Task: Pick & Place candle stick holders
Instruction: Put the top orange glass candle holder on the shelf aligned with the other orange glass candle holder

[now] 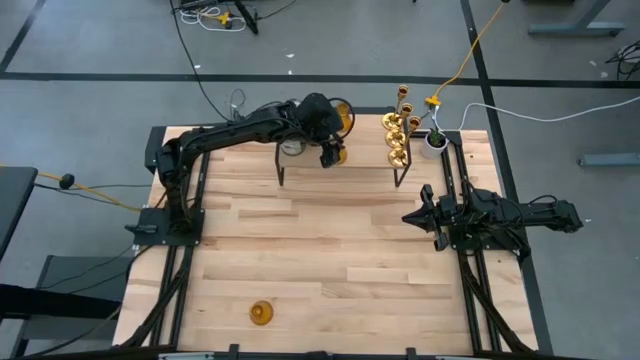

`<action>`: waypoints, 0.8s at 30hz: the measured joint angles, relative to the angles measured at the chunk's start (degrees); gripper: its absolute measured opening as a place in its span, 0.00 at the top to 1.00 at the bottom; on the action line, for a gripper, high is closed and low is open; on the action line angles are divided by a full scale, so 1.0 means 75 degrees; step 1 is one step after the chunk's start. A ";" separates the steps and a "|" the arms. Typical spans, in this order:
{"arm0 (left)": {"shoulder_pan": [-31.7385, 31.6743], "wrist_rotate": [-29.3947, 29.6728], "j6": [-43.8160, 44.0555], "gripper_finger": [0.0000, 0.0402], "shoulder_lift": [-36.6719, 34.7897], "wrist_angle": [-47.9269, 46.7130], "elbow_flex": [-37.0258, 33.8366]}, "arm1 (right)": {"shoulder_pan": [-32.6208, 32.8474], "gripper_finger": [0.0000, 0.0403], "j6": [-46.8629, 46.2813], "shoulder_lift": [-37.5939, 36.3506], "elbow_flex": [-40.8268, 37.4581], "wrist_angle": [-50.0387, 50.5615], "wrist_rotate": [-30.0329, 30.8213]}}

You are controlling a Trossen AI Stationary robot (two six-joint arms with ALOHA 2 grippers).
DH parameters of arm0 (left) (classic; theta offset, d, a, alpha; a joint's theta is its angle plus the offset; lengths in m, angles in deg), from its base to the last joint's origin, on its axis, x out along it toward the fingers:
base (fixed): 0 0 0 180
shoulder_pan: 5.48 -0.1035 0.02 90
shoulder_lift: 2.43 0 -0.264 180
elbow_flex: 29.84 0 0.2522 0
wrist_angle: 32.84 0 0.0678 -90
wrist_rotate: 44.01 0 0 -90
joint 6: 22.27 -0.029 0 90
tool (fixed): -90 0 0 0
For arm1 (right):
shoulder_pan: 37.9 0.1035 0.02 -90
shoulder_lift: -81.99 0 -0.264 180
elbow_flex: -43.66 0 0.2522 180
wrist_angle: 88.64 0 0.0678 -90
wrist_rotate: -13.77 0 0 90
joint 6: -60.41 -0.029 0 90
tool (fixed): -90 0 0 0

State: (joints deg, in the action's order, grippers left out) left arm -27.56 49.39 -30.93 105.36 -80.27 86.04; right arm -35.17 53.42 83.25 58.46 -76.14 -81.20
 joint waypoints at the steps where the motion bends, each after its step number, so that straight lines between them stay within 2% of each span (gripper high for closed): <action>1: 0.0015 0.0000 0.0000 0.19 -0.0001 0.0001 0.0000 | 0.0000 0.95 0.0001 0.0000 0.0000 0.0000 0.0000; 7: 0.0029 0.0024 -0.0022 0.17 -0.0070 -0.0129 0.0140 | 0.0002 0.95 0.0003 0.0000 0.0003 0.0000 0.0000; 12: 0.0026 0.0108 -0.0064 0.17 -0.0085 -0.0409 0.0762 | 0.0001 0.95 0.0003 0.0000 0.0002 0.0000 0.0000; 16: 0.0115 0.0327 -0.0167 0.17 -0.0087 -0.1126 0.1326 | 0.0000 0.95 0.0002 -0.0002 0.0002 -0.0001 0.0000; 24: 0.0481 0.0315 -0.0180 0.28 -0.0093 -0.2079 0.1800 | -0.0001 0.95 0.0001 0.0000 0.0003 -0.0001 0.0000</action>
State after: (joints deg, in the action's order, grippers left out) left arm -23.95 51.75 -32.28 104.66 -95.86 99.54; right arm -35.17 53.43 83.25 58.49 -76.14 -81.20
